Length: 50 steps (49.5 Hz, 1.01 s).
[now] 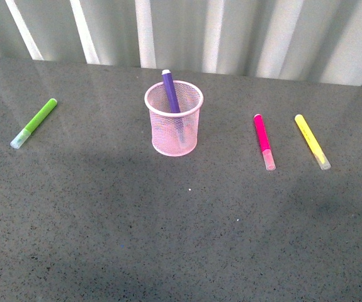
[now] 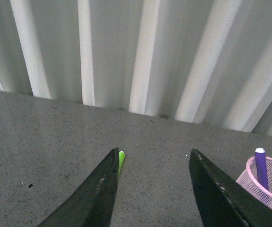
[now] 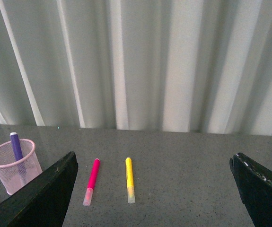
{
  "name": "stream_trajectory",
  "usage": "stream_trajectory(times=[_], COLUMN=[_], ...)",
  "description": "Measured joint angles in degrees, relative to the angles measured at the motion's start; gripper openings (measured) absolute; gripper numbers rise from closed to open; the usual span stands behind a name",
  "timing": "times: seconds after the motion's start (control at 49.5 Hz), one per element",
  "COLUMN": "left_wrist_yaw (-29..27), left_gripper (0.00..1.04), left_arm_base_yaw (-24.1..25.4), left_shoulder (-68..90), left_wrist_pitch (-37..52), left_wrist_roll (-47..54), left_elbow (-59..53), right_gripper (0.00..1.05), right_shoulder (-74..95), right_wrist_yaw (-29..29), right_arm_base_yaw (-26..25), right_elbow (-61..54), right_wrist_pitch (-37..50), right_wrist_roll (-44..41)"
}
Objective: Insert purple and pink pens into pink cup
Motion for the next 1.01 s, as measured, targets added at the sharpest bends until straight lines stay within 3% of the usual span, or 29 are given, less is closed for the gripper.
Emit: stream_trajectory(times=[0.283, 1.01], left_wrist_yaw=[-3.7, -4.1], left_gripper=[0.04, 0.04], left_arm_base_yaw=[-4.2, -4.3], left_shoulder=[-11.6, -48.2], left_wrist_pitch=[-5.5, -34.9], left_wrist_roll=[3.1, 3.7], left_elbow=[-5.8, -11.4], right_gripper=[0.98, 0.98], right_shoulder=[0.0, 0.0], right_wrist_yaw=[0.0, 0.0], right_arm_base_yaw=[0.0, 0.0], right_elbow=[0.0, 0.0], right_wrist_pitch=[0.0, 0.0], right_wrist_roll=[0.0, 0.0])
